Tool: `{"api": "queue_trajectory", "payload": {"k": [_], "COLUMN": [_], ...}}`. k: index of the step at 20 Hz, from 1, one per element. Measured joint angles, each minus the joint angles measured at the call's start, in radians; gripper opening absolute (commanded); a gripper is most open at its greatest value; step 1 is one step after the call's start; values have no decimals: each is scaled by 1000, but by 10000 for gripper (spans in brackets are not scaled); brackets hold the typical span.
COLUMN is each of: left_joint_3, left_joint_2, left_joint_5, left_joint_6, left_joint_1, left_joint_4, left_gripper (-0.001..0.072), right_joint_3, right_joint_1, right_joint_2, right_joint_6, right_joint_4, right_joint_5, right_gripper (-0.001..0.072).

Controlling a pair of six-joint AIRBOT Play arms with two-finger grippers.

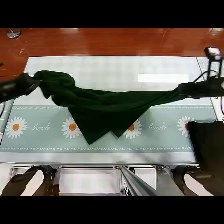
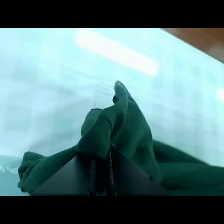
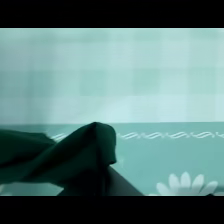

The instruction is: Fold the shirts.

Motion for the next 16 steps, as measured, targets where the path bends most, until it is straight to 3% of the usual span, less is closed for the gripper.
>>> {"api": "queue_trajectory", "payload": {"k": [3,4,5,7,12,16], "left_joint_3": [55,79,106,168,347,281], "left_joint_2": [-208,-270,-333,-435,-544,-480], "left_joint_5": [68,76,77,51,-194,-357], "left_joint_6": [1,1,1,-17,-30,-34], "left_joint_1": [-71,-90,-108,-128,-53,68], "left_joint_4": [-32,-38,-43,-50,2,106], "left_gripper": [34,216,706,704,702,702], "right_joint_3": [49,70,90,133,237,140], "right_joint_1": [-56,-74,-90,-120,-220,-355], "right_joint_2": [-200,-258,-304,-372,-410,-321], "right_joint_6": [23,26,26,23,-39,-31], "right_joint_4": [6,15,19,28,-31,27], "right_joint_5": [-16,-3,14,64,240,214], "right_gripper": [28,34,119,624,621,621]}}
